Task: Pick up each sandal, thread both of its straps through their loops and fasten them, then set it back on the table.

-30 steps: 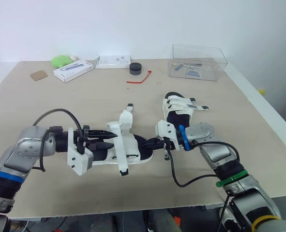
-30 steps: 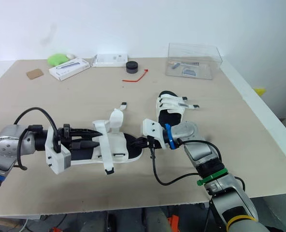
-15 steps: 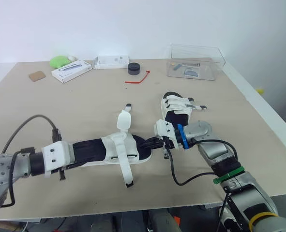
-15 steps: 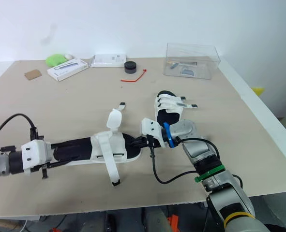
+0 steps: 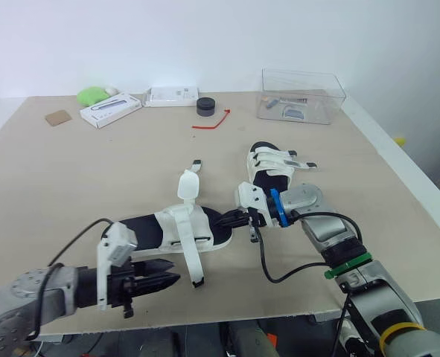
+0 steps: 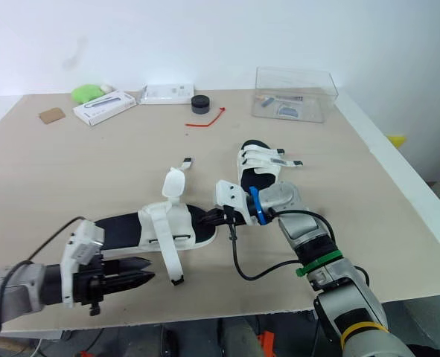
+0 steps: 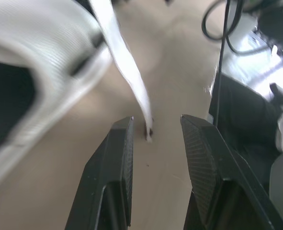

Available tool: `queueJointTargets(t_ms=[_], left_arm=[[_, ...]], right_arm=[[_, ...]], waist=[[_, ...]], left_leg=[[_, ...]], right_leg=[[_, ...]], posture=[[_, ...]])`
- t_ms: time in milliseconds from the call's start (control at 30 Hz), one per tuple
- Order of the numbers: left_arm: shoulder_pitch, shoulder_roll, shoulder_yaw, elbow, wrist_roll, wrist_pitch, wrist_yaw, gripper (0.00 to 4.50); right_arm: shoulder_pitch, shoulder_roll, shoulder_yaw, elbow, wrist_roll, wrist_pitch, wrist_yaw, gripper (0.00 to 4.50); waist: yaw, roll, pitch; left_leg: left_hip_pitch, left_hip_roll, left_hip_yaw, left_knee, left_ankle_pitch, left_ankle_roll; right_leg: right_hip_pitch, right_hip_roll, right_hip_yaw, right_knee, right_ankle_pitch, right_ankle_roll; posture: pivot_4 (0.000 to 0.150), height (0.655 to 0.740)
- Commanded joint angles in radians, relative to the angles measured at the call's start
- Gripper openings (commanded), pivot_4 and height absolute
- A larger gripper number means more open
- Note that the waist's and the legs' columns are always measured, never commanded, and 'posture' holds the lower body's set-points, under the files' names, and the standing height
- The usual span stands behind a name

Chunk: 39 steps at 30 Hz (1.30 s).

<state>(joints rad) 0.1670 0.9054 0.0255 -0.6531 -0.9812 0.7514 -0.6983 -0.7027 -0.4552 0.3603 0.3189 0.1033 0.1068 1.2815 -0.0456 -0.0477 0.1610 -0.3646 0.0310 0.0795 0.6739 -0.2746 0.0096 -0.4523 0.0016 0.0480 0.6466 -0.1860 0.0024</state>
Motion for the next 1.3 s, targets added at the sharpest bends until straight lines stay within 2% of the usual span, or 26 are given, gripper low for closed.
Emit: queueJointTargets(t_ms=[33, 400, 500, 533, 700, 767, 933, 1033, 1133, 1300], left_arm=[[-0.048, -0.032, -0.033, 0.021, 0.023, 0.011, -0.015, 1.6], [-0.182, -0.142, -0.13, 0.122, 0.124, 0.016, -0.049, 1.6], [-0.2, -0.173, -0.15, 0.137, 0.153, 0.016, -0.052, 0.17], [-0.205, -0.181, -0.155, 0.141, 0.16, 0.019, -0.052, 0.03], [-0.206, -0.2, -0.142, 0.144, 0.162, 0.038, -0.066, 0.03], [-0.198, -0.191, -0.092, 0.139, 0.091, 0.077, -0.081, 0.03], [-0.247, -0.1, 0.13, 0.199, -0.274, 0.264, -0.118, 0.03], [-0.316, -0.059, 0.205, 0.288, -0.395, 0.324, -0.114, 0.03], [-0.398, -0.056, 0.217, 0.372, -0.383, 0.337, -0.095, 0.03], [-0.463, -0.083, 0.167, 0.453, -0.275, 0.319, -0.099, 0.03]], right_arm=[[0.0, -0.018, -0.003, 0.0, -0.026, 0.012, -0.008, 0.0], [0.013, -0.04, -0.012, -0.031, -0.023, 0.035, -0.014, 0.0], [0.018, -0.045, -0.011, -0.042, -0.022, 0.041, -0.016, 0.0], [0.019, -0.046, -0.011, -0.045, -0.022, 0.044, -0.016, 0.0], [0.021, -0.048, -0.01, -0.054, -0.02, 0.05, -0.02, 0.0], [0.021, -0.049, -0.01, -0.056, -0.02, 0.05, -0.02, 0.0], [0.016, -0.051, -0.011, -0.051, -0.021, 0.045, -0.02, 0.0], [0.014, -0.05, -0.01, -0.048, -0.022, 0.04, -0.019, 0.0], [0.011, -0.048, -0.009, -0.043, -0.023, 0.035, -0.021, 0.0], [0.01, -0.047, -0.009, -0.04, -0.025, 0.03, -0.024, 0.0]], waist=[[0.001, 0.0, 0.0], [0.001, 0.0, 0.0], [0.001, 0.0, 0.0], [0.001, 0.0, 0.0], [0.001, 0.0, 0.0], [0.001, 0.0, 0.0], [0.001, 0.0, 0.0], [0.001, 0.0, 0.0], [0.001, 0.0, 0.0], [0.001, -0.001, 0.0]], left_leg=[[0.0, 0.0, 0.0, 0.0, 0.0, 0.0], [-0.001, -0.001, 0.0, 0.0, 0.0, 0.0], [-0.001, -0.002, -0.001, 0.0, 0.0, 0.0], [-0.001, -0.002, -0.001, 0.0, 0.0, 0.0], [-0.001, -0.002, -0.001, 0.0, 0.0, 0.0], [-0.001, -0.002, -0.001, 0.0, 0.0, 0.0], [-0.002, -0.002, -0.002, 0.0, 0.0, 0.0], [-0.003, -0.002, -0.003, 0.0, 0.0, 0.0], [-0.003, -0.002, -0.003, 0.0, 0.0, 0.0], [-0.003, -0.003, -0.002, 0.0, 0.0, -0.001]], right_leg=[[0.0, 0.0, 0.0, 0.0, 0.0, 0.0], [0.0, -0.001, 0.0, 0.0, 0.0, 0.001], [0.0, -0.001, 0.001, 0.0, 0.001, 0.002], [0.0, -0.002, 0.001, -0.001, 0.001, 0.002], [0.0, -0.003, 0.001, -0.001, 0.001, 0.003], [0.0, -0.003, 0.0, -0.001, 0.001, 0.003], [0.0, -0.002, -0.001, 0.0, 0.001, 0.004], [0.0, -0.002, -0.002, 0.0, 0.0, 0.003], [0.0, -0.002, -0.002, -0.001, 0.0, 0.004], [0.0, -0.003, -0.002, -0.001, 0.001, 0.005]], posture=[[0.15, 0.74], [0.15, 0.74], [0.15, 0.74], [0.15, 0.74], [0.15, 0.74], [0.15, 0.74], [0.15, 0.74], [0.15, 0.74], [0.15, 0.74], [0.15, 0.74]])
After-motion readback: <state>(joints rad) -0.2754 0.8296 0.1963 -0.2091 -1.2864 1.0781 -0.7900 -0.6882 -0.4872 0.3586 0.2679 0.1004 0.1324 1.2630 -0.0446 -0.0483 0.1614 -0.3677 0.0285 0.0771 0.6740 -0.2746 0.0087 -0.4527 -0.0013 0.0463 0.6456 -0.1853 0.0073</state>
